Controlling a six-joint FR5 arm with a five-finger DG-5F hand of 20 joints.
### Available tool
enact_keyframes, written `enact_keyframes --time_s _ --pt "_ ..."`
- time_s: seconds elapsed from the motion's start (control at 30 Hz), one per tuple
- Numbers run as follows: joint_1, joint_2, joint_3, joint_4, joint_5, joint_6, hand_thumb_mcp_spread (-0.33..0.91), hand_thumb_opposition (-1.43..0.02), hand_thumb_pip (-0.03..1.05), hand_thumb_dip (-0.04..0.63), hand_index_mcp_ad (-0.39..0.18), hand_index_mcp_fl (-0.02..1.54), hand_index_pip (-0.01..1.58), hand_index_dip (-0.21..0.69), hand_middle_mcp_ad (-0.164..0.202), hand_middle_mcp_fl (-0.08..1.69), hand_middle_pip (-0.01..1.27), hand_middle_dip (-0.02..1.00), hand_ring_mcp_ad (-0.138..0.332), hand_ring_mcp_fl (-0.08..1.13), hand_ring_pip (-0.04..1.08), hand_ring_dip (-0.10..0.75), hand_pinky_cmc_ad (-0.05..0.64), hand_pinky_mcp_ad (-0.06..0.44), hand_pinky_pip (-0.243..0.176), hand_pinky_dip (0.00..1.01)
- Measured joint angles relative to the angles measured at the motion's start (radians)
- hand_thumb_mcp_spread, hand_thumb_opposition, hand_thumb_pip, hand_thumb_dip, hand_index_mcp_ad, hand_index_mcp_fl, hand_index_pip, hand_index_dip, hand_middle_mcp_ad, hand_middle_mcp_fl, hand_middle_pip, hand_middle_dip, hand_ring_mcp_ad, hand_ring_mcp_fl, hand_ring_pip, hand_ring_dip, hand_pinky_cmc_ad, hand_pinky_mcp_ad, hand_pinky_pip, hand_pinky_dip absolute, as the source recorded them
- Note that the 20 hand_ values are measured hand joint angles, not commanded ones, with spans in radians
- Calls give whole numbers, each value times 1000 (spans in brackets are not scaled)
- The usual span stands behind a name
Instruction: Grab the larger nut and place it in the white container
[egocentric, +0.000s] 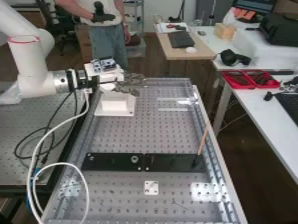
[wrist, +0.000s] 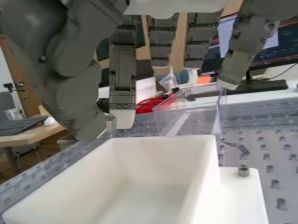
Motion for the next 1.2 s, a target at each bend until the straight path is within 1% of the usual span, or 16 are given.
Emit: enact_keyframes --time_s 0.1,0.17,0.23,0.27,0.33,0.43,0.5,0.53,0.6,0.63,0.7,0.83,1.0,1.07,1.13,1.2 --pt "3 -7 -5 -3 17 -3 274 -885 798 234 -126 250 1525 10 51 23 117 169 131 0 202 106 353 312 -91 696" --pt "3 -7 -8 -7 23 -3 274 -885 827 237 -126 204 1525 7 51 19 117 168 134 0 202 106 351 312 -91 716" --pt "3 -6 -10 -12 30 -3 276 -885 887 237 -126 140 1532 5 51 23 117 168 134 2 201 105 351 312 -94 717" --pt "3 -5 -10 -17 33 -3 278 -885 890 237 -127 119 1543 -9 51 23 120 168 131 0 197 103 351 312 -94 730" --pt "2 -4 -12 -23 38 -3 278 -885 890 236 -127 86 1553 -12 51 23 117 152 134 2 234 89 351 316 -91 749" --pt "1 -1 -13 -27 43 -3 269 -866 895 253 -136 23 1555 -26 52 23 117 152 134 2 234 89 351 316 -94 764" --pt "0 1 -15 -28 45 -3 260 -866 974 253 -138 21 1557 -42 52 23 117 152 134 2 230 87 351 312 -94 761" --pt "-1 2 -16 -28 47 -2 260 -866 974 253 -138 17 1552 -61 52 23 117 152 134 2 236 87 354 312 -94 782" --pt "-3 4 -16 -29 48 -3 255 -866 974 253 -138 17 1557 -58 52 23 117 154 134 2 234 77 351 312 -94 778" --pt "-6 7 -17 -30 50 -2 253 -866 974 253 -138 21 1553 -73 52 23 117 154 134 2 234 77 354 312 -94 778" --pt "-9 11 -17 -30 52 1 243 -866 974 253 -138 17 1557 -73 52 23 117 154 134 2 234 77 354 312 -93 798" --pt "-20 35 -13 -28 65 -1 239 -869 974 253 -145 17 1555 -99 51 19 117 145 134 2 234 77 354 312 -105 796" --pt "-73 105 25 -58 88 -5 208 -866 974 253 -152 17 1550 -103 52 19 117 145 134 2 234 77 351 312 -106 803" --pt "-121 130 59 -94 90 -7 211 -866 948 251 -152 23 1532 -101 52 17 117 148 134 0 215 77 351 311 -106 803" --pt "-160 143 85 -116 82 -11 195 -866 908 253 -152 23 1470 -105 52 19 117 148 131 2 220 77 354 311 -105 803" --pt "-194 150 106 -132 70 -16 178 -866 904 251 -152 17 1408 -112 52 17 120 150 134 0 195 77 356 314 -105 805"
